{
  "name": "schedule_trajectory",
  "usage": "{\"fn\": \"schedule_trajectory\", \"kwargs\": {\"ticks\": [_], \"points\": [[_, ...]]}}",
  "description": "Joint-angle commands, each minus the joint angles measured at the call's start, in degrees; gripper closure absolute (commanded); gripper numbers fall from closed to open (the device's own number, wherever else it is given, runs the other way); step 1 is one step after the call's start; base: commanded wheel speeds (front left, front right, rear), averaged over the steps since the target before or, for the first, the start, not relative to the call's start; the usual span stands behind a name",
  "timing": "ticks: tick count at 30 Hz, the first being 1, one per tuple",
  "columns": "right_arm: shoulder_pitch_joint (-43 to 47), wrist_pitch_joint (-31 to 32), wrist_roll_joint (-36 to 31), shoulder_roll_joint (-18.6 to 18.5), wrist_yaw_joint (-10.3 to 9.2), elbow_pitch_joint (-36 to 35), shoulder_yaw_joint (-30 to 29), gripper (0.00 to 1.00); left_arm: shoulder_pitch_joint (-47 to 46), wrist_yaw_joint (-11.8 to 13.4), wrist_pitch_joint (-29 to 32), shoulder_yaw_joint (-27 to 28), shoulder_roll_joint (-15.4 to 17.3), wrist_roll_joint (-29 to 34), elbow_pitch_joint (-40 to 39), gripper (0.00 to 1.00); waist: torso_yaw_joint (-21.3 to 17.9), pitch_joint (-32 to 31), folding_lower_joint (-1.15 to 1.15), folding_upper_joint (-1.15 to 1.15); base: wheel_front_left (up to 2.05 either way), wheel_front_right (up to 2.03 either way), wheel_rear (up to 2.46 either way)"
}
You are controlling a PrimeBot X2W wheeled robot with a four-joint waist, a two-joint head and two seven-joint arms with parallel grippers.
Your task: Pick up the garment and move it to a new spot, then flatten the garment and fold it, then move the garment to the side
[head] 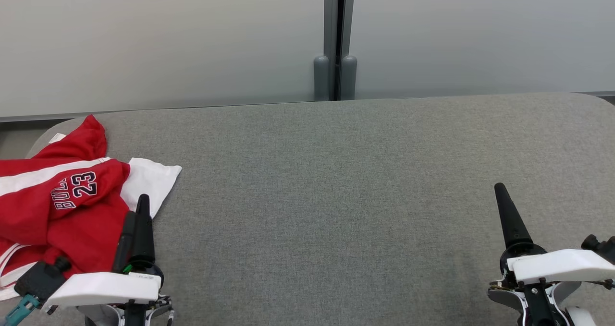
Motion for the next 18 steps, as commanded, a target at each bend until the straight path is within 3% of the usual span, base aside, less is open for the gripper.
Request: {"fn": "schedule_trajectory", "kwargs": {"ticks": [1, 10, 18], "points": [[-1.71, -0.80, -3.86, -0.63, 0.10, -0.81, 0.47, 0.00, -0.24, 0.64, -0.64, -0.61, 0.48, 4.13, -1.27, 0.00, 0.04, 0.03, 0.00, 0.00, 0.00, 0.00, 0.00], [-2.15, -2.50, -16.23, -0.75, 0.10, -0.31, 2.06, 0.00, -0.07, 2.66, -2.38, -2.09, 0.55, 16.18, -2.10, 0.00, 0.24, 0.25, 0.00, 0.00, 0.00, 0.00, 0.00], [-2.64, -3.78, -24.26, -0.95, 0.10, 0.58, 4.18, 0.00, 0.14, 3.48, -3.64, -2.63, 0.61, 23.02, -2.47, 0.00, 0.38, 0.36, 0.00, 0.00, 0.00, 0.00, 0.00]]}}
